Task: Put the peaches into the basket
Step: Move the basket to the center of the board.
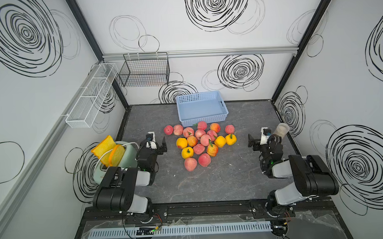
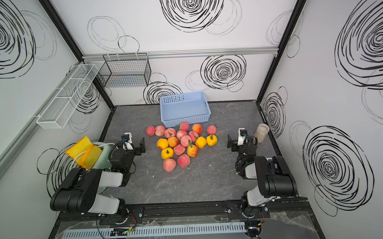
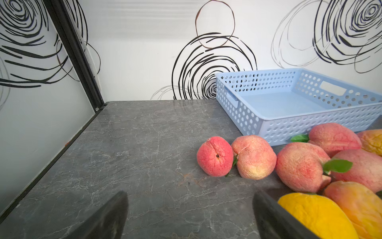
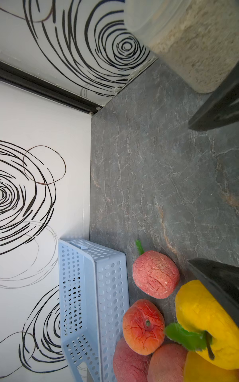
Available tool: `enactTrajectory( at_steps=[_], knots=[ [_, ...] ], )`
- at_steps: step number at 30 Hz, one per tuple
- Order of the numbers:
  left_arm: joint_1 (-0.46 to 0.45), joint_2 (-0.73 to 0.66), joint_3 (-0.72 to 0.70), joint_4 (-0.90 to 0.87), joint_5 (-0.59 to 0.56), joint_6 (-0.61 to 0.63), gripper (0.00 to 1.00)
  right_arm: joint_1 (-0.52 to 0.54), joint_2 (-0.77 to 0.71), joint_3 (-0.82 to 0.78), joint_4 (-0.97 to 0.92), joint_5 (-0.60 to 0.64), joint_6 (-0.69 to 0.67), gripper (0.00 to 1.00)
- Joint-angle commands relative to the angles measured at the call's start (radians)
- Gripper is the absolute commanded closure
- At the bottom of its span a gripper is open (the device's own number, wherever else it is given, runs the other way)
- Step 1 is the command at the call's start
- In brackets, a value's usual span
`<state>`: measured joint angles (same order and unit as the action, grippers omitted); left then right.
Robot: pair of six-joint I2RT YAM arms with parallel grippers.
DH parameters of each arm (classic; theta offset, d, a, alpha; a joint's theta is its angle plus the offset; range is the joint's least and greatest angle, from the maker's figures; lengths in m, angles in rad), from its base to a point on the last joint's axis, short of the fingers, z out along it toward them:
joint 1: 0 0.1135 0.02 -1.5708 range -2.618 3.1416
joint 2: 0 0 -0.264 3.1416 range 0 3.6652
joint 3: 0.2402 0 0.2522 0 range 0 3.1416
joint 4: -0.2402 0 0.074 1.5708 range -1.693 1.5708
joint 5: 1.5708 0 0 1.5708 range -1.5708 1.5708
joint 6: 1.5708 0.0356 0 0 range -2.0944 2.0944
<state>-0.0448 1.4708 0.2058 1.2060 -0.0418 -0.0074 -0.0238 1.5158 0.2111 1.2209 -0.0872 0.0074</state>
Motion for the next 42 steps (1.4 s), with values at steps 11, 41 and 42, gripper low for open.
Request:
enactTrajectory(
  at_steps=[11, 41, 42],
  knots=[
    [0.002, -0.007, 0.009, 0.058, 0.005, 0.001, 0.02, -0.002, 0.0, 0.01, 0.013, -0.004, -0.014, 0.01],
    [-0.069, -0.236, 0.008, -0.151, -0.23, -0.031, 0.02, 0.066, -0.175, 0.049, -0.211, 0.095, -0.041, 0.01],
    [-0.082, -0.253, 0.015, -0.184, -0.251, -0.036, 0.03, 0.079, -0.205, 0.057, -0.258, 0.112, -0.039, 0.01]
  ],
)
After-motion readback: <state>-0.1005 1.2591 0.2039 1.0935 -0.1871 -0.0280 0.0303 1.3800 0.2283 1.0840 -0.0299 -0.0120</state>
